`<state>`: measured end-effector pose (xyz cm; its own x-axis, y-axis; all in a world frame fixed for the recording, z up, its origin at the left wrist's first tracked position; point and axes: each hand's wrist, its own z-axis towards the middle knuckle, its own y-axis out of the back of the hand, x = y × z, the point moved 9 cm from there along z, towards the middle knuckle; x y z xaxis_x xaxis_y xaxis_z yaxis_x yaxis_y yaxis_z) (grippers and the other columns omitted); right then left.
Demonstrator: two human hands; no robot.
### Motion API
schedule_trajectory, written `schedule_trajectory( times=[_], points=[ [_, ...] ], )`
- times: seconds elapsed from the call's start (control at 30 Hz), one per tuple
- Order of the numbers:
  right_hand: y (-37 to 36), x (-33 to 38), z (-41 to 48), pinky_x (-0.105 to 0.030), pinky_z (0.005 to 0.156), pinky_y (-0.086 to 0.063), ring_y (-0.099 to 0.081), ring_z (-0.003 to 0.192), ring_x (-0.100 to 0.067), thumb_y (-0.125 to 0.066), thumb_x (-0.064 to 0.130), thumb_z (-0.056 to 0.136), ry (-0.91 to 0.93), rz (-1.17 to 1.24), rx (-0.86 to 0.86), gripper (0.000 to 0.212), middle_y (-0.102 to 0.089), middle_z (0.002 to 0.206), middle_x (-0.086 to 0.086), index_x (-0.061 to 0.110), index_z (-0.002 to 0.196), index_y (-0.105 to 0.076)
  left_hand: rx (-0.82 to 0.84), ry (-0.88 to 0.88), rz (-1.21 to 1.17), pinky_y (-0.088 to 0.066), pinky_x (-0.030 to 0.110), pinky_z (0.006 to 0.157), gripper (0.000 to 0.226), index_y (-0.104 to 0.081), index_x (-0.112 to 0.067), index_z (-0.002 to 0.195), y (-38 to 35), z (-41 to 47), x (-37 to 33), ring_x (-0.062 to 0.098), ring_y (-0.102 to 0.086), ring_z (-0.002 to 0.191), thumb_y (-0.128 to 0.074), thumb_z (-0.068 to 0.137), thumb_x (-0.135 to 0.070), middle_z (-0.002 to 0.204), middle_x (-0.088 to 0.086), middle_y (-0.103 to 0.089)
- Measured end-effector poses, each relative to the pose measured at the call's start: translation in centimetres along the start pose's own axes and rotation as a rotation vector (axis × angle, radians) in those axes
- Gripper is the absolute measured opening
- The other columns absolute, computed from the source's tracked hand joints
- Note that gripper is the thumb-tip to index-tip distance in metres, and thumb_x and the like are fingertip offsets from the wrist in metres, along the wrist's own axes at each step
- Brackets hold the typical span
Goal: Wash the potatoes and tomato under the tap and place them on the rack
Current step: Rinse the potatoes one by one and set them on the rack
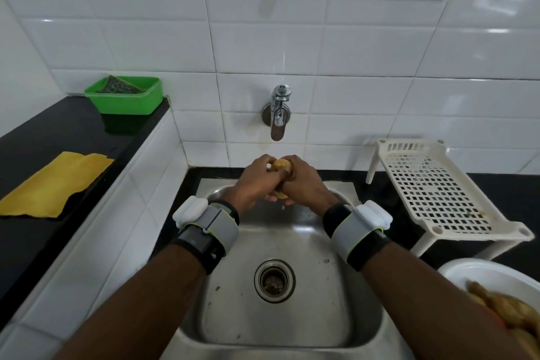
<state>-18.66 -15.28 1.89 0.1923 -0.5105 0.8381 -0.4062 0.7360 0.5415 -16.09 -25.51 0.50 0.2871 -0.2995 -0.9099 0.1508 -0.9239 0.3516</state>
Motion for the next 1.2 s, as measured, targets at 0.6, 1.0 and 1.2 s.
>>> schedule_trajectory(
  times=[0.6, 1.0, 1.2],
  points=[
    [0.6, -2.0, -3.0, -0.021, 0.091, -0.042, -0.051, 0.113, -0.023, -0.083, 0.021, 0.071, 0.065, -0.232, 0.023, 0.081, -0.029, 0.135, -0.009, 0.015, 0.138, -0.037, -0.071, 0.193, -0.29, -0.054, 0.031, 0.046, 0.047, -0.046, -0.013, 0.117, -3.3, -1.7, 4.0, 0.023, -0.06, 0.064, -0.065, 0.088, -0.046, 0.108, 0.018, -0.06],
    [19.4, -7.6, -2.0, -0.037, 0.101, -0.042, -0.051, 0.119, -0.03, -0.082, 0.04, 0.065, -0.094, -0.363, -0.389, 0.083, -0.054, 0.125, -0.013, 0.012, 0.135, -0.047, 0.077, 0.056, -0.432, -0.052, 0.035, 0.055, 0.031, -0.048, -0.006, 0.112, -15.2, 2.1, -5.1, 0.023, -0.056, 0.061, -0.037, 0.104, -0.034, 0.085, 0.012, -0.057],
    [23.9, -12.4, -0.4, -0.042, 0.098, -0.045, -0.053, 0.115, -0.034, -0.076, 0.044, 0.067, -0.204, -0.369, -0.433, 0.075, -0.06, 0.12, -0.014, 0.009, 0.128, -0.051, 0.093, 0.042, -0.293, -0.054, 0.035, 0.056, 0.017, -0.046, -0.011, 0.113, -20.9, 4.2, -7.0, 0.019, -0.056, 0.063, -0.048, 0.096, -0.013, 0.093, 0.011, -0.056]
  ],
)
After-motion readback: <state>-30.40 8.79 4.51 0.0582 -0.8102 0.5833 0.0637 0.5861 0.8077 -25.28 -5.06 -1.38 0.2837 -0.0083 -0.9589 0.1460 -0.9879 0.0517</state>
